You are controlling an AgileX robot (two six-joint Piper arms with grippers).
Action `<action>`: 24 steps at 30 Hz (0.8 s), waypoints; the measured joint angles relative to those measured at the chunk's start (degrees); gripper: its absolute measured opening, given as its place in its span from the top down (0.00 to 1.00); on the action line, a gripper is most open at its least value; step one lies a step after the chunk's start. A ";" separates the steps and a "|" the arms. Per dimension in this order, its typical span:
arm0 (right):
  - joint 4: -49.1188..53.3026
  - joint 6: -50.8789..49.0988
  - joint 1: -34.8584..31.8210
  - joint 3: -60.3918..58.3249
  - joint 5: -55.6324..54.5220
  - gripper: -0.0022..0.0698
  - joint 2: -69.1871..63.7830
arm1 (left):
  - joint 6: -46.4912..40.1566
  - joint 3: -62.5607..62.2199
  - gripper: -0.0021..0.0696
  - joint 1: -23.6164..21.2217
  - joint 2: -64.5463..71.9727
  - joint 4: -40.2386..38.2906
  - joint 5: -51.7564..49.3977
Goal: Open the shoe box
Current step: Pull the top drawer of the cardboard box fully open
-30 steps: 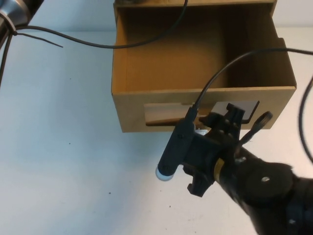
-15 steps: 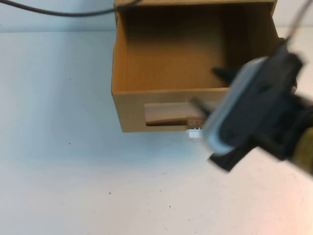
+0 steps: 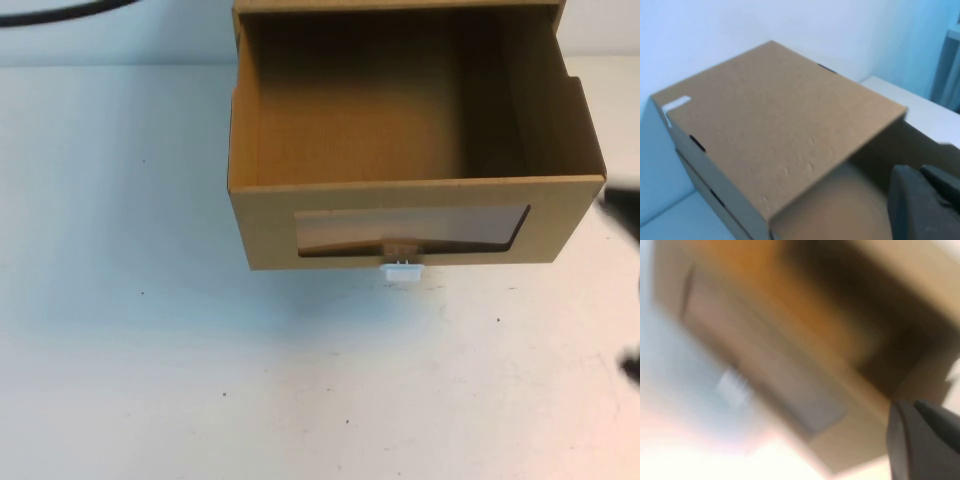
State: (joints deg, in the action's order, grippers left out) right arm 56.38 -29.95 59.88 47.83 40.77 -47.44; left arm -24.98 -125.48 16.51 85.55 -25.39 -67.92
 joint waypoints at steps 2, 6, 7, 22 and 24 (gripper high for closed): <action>-4.64 4.72 0.00 -3.06 0.45 0.99 1.79 | 0.04 2.11 0.98 0.00 -2.89 0.12 -1.54; -7.89 7.22 0.00 -8.94 0.45 0.99 6.41 | 0.04 10.60 0.98 0.00 -10.13 1.23 -1.35; -8.19 7.22 0.00 -10.55 0.55 0.99 7.54 | 0.04 13.87 0.98 0.00 -12.64 2.00 -0.60; -10.68 1.42 0.00 -16.95 6.37 0.99 21.85 | 0.75 80.31 0.98 0.00 -58.10 4.39 36.70; -10.76 1.38 0.00 -16.95 6.42 0.99 21.85 | 0.78 85.08 0.98 0.00 -61.45 4.39 41.01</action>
State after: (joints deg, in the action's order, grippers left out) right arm 45.62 -28.56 59.88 30.88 47.19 -25.59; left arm -24.20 -40.40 16.51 24.10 -21.00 -26.91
